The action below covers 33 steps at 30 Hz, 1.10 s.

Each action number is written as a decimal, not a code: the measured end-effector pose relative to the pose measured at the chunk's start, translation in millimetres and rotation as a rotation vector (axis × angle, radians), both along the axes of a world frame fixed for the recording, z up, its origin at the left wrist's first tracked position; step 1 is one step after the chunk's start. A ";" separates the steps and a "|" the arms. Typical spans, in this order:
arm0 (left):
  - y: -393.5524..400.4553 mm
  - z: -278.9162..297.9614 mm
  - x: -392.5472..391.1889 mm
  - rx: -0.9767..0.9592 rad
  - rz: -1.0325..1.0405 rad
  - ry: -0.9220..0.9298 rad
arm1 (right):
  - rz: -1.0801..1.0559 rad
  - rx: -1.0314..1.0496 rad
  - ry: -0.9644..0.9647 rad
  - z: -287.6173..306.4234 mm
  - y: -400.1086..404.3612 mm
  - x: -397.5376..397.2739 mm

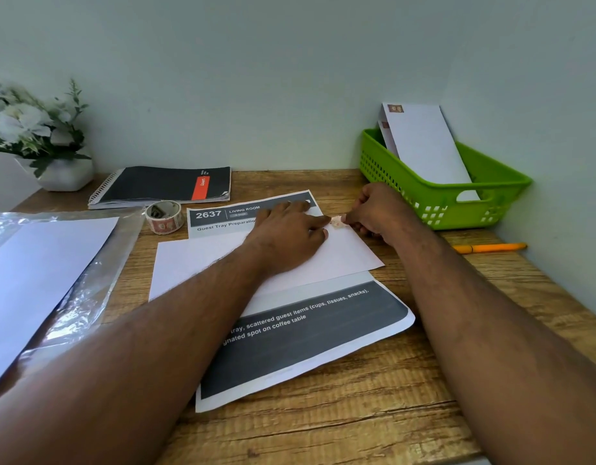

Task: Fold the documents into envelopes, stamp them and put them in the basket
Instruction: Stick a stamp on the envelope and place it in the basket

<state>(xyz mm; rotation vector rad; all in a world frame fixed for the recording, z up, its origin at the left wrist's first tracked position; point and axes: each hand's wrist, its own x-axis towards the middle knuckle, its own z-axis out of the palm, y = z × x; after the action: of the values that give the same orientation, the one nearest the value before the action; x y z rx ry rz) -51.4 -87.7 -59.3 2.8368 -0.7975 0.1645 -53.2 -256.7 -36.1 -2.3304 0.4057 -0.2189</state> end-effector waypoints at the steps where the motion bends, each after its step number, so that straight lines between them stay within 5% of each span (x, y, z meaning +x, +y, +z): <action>1: 0.0 -0.1 0.4 0.004 -0.002 0.001 | -0.014 -0.016 -0.014 -0.6 0.1 0.3; 9: -0.6 -1.1 0.7 0.038 0.009 0.008 | 0.011 -0.123 -0.049 -4.0 1.2 0.6; 21: -0.7 -1.2 2.8 0.049 0.046 0.014 | 0.183 -0.039 0.204 13.8 -13.6 -10.8; 26: -0.7 -0.7 2.7 0.017 0.053 -0.005 | 0.099 0.040 0.142 8.6 -14.0 -7.4; 33: -2.7 -3.2 5.7 0.038 0.027 -0.022 | 0.040 -0.102 0.087 -2.2 -4.3 0.4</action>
<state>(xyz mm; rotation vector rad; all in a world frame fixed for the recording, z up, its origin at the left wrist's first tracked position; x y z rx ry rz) -45.7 -90.4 -62.5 2.8874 -0.7749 0.1863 -52.8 -261.0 -38.3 -2.4526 0.3987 -0.1218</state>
